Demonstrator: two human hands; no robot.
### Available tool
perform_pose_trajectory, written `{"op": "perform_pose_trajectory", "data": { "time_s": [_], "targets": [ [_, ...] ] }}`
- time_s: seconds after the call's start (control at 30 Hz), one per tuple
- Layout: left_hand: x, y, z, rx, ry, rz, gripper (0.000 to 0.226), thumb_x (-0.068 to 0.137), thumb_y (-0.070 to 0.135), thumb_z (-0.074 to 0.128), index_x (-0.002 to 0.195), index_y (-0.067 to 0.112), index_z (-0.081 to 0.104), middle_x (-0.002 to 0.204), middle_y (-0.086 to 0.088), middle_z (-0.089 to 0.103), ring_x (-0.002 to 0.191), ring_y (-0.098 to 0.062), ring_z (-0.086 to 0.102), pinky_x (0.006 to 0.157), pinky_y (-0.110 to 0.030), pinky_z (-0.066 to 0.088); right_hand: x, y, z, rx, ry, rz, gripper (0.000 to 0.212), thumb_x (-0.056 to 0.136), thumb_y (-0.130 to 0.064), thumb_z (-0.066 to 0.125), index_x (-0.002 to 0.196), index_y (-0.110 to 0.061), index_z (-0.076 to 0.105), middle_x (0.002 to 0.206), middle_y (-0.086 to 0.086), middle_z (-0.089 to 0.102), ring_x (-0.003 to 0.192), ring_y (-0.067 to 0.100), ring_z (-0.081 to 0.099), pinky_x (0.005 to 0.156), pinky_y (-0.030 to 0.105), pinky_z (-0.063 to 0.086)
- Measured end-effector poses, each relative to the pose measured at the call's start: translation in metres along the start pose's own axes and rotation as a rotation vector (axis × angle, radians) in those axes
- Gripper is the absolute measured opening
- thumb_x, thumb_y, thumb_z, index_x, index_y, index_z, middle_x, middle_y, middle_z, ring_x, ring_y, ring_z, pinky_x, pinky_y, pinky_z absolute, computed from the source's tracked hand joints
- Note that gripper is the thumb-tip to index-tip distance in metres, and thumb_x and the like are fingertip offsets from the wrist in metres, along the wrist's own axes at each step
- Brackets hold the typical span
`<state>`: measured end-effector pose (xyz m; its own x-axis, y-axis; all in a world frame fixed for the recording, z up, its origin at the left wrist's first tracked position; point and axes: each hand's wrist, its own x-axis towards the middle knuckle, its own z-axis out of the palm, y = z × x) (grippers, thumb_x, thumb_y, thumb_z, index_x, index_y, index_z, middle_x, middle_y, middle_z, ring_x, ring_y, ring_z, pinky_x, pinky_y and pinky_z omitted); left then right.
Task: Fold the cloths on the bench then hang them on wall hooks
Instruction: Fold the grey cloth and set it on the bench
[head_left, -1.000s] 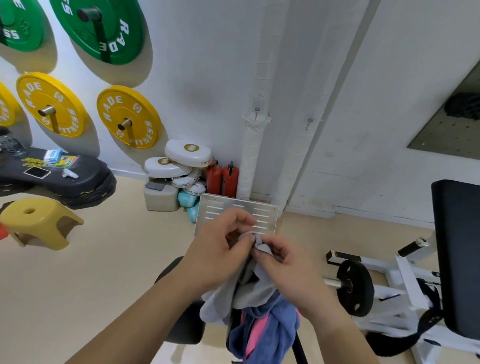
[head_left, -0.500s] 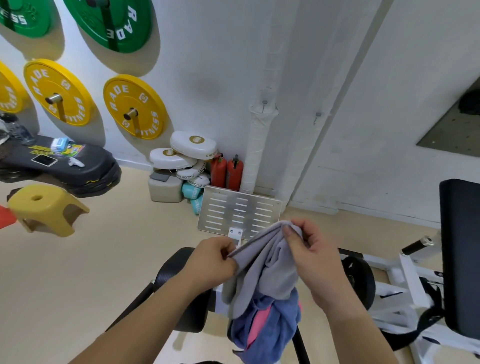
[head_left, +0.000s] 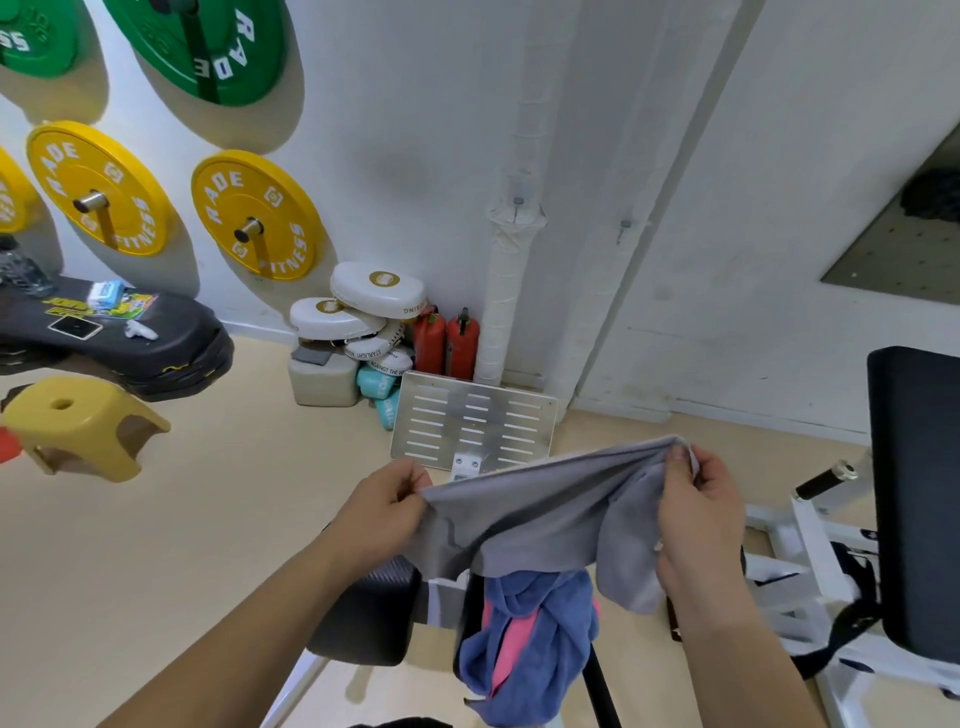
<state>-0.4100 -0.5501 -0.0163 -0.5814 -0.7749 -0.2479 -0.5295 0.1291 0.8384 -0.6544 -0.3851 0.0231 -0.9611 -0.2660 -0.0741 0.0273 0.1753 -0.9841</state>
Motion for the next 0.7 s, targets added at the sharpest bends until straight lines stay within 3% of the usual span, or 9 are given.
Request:
{"op": "perform_pose_trajectory", "data": {
  "time_s": [0.13,0.2,0.27,0.33,0.43,0.53,0.63,0.7],
  "targets": [
    [-0.008,-0.008,-0.007,0.018,0.032,0.044,0.011,0.099,0.02,0.06,0.103,0.028,0.066,0.088,0.005,0.069,0.083,-0.009,0.063,0.072,-0.02,0.049,0.005,-0.002,0.012,0.027,0.054,-0.02,0.014,0.104,-0.03,0.054,0.099,-0.023,0.064,0.093,-0.003,0.067,0.089,0.017,0.062,0.088,0.04,0.051],
    [-0.013,-0.016,-0.014,0.064,0.073,-0.023,0.008,0.096,0.027,0.066,0.092,0.024,0.071,0.082,0.006,0.07,0.078,-0.012,0.065,0.071,-0.026,0.053,0.011,-0.003,0.013,0.029,0.149,-0.021,0.013,0.103,-0.031,0.053,0.101,-0.022,0.061,0.092,-0.001,0.064,0.088,0.019,0.06,0.083,0.037,0.049],
    [-0.02,-0.022,-0.025,0.002,0.117,-0.053,0.022,0.093,0.033,0.071,0.079,0.017,0.073,0.067,-0.003,0.068,0.061,-0.011,0.062,0.061,-0.029,0.052,0.017,-0.008,0.016,0.014,0.167,-0.017,0.013,0.103,-0.032,0.053,0.103,-0.021,0.06,0.094,0.002,0.063,0.089,0.024,0.061,0.082,0.035,0.047],
    [-0.027,-0.017,-0.036,-0.112,0.163,-0.055,0.029,0.092,0.036,0.074,0.075,0.012,0.073,0.067,-0.012,0.067,0.054,-0.01,0.059,0.054,-0.022,0.05,0.016,-0.015,0.026,-0.036,0.086,-0.022,0.016,0.102,-0.033,0.053,0.102,-0.02,0.062,0.092,0.004,0.066,0.087,0.027,0.065,0.078,0.03,0.048],
    [-0.036,0.0,-0.053,-0.345,0.169,-0.038,0.029,0.093,0.033,0.073,0.076,0.009,0.074,0.072,-0.013,0.067,0.065,-0.013,0.058,0.061,-0.024,0.05,-0.004,-0.027,0.055,-0.084,-0.124,-0.043,0.019,0.106,-0.025,0.052,0.1,-0.012,0.065,0.088,0.004,0.066,0.08,0.015,0.062,0.067,0.024,0.046],
    [-0.049,0.02,-0.068,-0.492,0.144,0.034,0.025,0.096,0.028,0.069,0.077,0.011,0.072,0.076,-0.009,0.065,0.075,-0.013,0.059,0.072,-0.03,0.049,-0.031,-0.029,0.082,-0.066,-0.293,-0.062,0.016,0.102,-0.033,0.06,0.1,-0.021,0.07,0.094,0.003,0.074,0.095,0.02,0.069,0.087,0.036,0.053],
    [-0.057,0.022,-0.075,-0.585,0.18,0.041,0.027,0.098,0.029,0.067,0.074,0.016,0.069,0.074,-0.004,0.064,0.075,-0.014,0.057,0.073,-0.029,0.046,-0.054,-0.027,0.1,-0.083,-0.414,-0.088,0.017,0.1,-0.024,0.064,0.093,-0.037,0.073,0.093,-0.01,0.076,0.094,0.006,0.069,0.089,0.028,0.052],
    [-0.057,0.009,-0.072,-0.553,0.228,-0.045,0.03,0.097,0.034,0.067,0.073,0.017,0.069,0.073,-0.007,0.065,0.075,-0.017,0.057,0.072,-0.034,0.046,-0.072,-0.024,0.107,-0.074,-0.438,-0.031,0.019,0.096,-0.018,0.07,0.093,-0.035,0.077,0.093,-0.012,0.078,0.096,0.003,0.07,0.086,0.024,0.051]
  ]
}}
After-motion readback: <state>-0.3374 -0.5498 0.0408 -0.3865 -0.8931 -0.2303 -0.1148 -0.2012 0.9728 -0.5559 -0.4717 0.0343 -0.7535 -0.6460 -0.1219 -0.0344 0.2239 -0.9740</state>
